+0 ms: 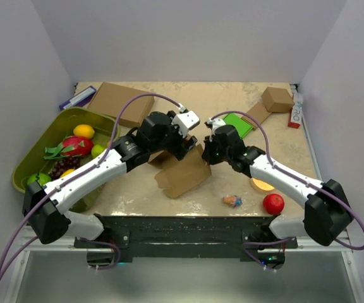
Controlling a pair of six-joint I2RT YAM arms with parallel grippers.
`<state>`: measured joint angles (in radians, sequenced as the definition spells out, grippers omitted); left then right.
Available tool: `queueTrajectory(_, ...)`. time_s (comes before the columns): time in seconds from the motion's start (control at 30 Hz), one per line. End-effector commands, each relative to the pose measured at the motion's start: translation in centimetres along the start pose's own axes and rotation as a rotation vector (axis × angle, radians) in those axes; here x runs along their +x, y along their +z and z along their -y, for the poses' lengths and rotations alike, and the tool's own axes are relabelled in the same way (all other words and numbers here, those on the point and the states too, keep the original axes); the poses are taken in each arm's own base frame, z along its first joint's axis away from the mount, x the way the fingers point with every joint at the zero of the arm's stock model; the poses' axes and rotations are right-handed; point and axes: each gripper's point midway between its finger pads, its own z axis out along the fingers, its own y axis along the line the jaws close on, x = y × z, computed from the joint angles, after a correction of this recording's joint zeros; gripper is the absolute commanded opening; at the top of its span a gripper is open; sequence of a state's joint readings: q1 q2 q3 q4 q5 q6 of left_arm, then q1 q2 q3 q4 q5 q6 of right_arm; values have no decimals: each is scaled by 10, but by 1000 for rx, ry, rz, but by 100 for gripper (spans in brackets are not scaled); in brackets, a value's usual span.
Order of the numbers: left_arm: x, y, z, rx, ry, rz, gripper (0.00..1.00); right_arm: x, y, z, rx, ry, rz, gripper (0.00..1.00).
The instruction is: Fold the paper box
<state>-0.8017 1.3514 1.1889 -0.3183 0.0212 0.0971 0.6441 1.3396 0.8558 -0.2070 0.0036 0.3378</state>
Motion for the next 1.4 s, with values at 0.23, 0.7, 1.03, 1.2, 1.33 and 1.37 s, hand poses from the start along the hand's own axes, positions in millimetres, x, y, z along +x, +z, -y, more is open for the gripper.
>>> queueTrajectory(0.23, -17, -14, -17, -33, 349, 65, 85, -41, -44, -42, -176, -167, -54, 0)
queueTrajectory(0.7, 11, -18, -25, -73, 474, 40, 85, -47, -61, -54, -225, -174, -93, 0)
queueTrajectory(1.03, 31, -4, -21, -35, 484, -28, 85, -47, -65, -56, -241, -179, -92, 0)
queueTrajectory(1.2, 41, 1, -17, -4, 485, -59, 85, -48, -64, -58, -249, -179, -94, 0)
queueTrajectory(1.33, 48, 10, -17, -2, 471, -95, 70, -48, -64, -59, -255, -179, -93, 0)
queueTrajectory(1.37, 48, 10, -19, -10, 468, -98, 67, -48, -65, -59, -257, -182, -88, 0)
